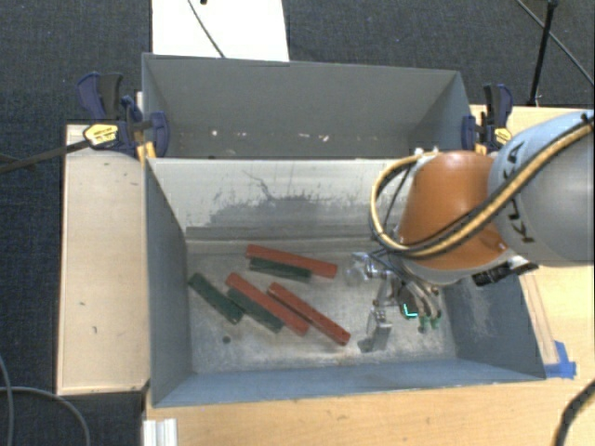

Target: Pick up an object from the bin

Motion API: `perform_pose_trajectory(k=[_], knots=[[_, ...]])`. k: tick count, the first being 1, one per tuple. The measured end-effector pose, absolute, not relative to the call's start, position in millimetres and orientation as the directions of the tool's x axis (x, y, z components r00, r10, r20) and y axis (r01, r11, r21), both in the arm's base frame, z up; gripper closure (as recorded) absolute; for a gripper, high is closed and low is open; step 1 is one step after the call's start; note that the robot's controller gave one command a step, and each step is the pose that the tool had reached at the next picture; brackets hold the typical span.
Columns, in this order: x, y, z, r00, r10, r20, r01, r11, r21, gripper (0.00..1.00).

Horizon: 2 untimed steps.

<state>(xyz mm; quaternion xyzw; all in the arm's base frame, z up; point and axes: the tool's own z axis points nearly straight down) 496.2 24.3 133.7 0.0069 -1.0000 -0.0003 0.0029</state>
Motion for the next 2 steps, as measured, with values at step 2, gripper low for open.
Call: perform_pose_trajectory(k=[2], knots=[[481.0, 139, 101, -0.821, 0.571, -0.002, 0.571, 0.821, 0.003, 0.00]])
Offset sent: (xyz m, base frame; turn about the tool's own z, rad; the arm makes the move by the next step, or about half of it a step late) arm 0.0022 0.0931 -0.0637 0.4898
